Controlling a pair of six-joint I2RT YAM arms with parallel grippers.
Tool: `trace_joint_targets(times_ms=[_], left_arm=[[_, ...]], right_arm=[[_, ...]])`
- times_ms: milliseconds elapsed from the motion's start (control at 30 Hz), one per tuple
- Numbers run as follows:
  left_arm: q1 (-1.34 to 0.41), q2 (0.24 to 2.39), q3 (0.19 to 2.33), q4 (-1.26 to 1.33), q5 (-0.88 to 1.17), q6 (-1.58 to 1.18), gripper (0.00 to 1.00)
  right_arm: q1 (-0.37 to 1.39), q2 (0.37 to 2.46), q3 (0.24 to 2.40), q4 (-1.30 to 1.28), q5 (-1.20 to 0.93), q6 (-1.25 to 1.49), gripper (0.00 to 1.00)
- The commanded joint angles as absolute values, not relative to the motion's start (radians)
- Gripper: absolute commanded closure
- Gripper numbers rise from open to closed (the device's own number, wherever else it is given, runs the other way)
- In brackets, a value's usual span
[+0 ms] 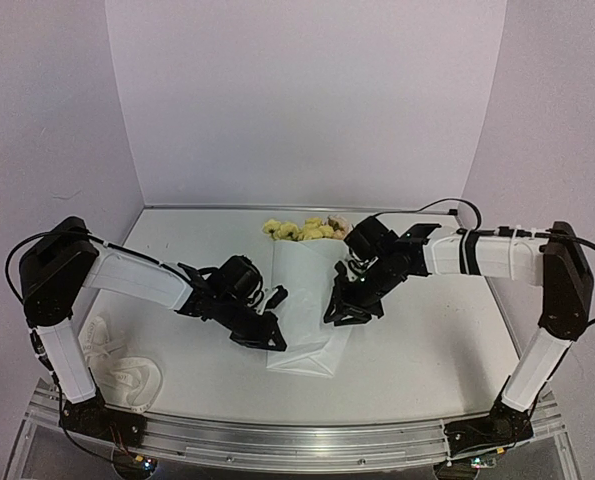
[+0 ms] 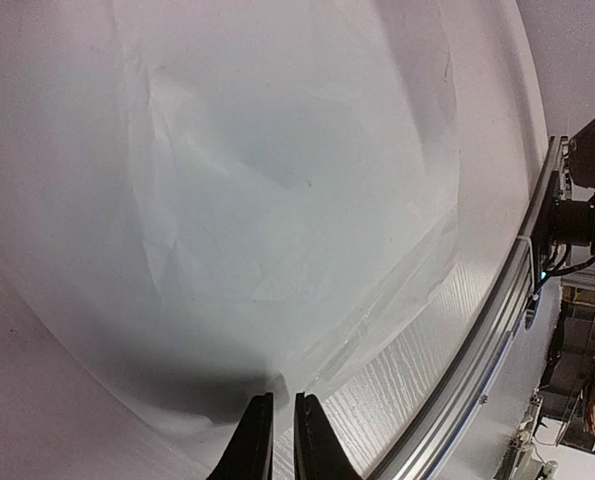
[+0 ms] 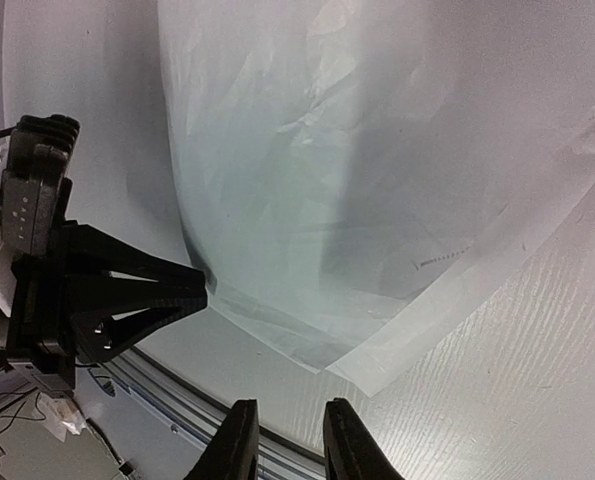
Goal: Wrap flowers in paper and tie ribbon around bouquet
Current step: Adjust the folded bouquet at the center of the board, then press the fold line on the folded bouquet.
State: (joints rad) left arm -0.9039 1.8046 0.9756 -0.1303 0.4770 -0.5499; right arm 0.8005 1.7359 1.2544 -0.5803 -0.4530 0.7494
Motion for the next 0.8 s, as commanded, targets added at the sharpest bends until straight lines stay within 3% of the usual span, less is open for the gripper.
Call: trace_joint_targets(times_ms=[0,367,767], left_arm=[[-0.905,1.805,0.977,-0.105,0.52,-0.552,0.9],[-0.908,1.843,0.973,-0.096,0.561,-0.553,0.91],[-0.913,1.863,0.953,-0.07,0.574,-0.573,0.91]], right_arm=[[0.832,1.793,1.337,-0.597,-0.449,0.768,0.79],[0.881,1.924,1.327,-0.462,-0.491,0.855,0.88],[0.91,1.968,1.196,-0.292,-0.482,0.976,0.91]])
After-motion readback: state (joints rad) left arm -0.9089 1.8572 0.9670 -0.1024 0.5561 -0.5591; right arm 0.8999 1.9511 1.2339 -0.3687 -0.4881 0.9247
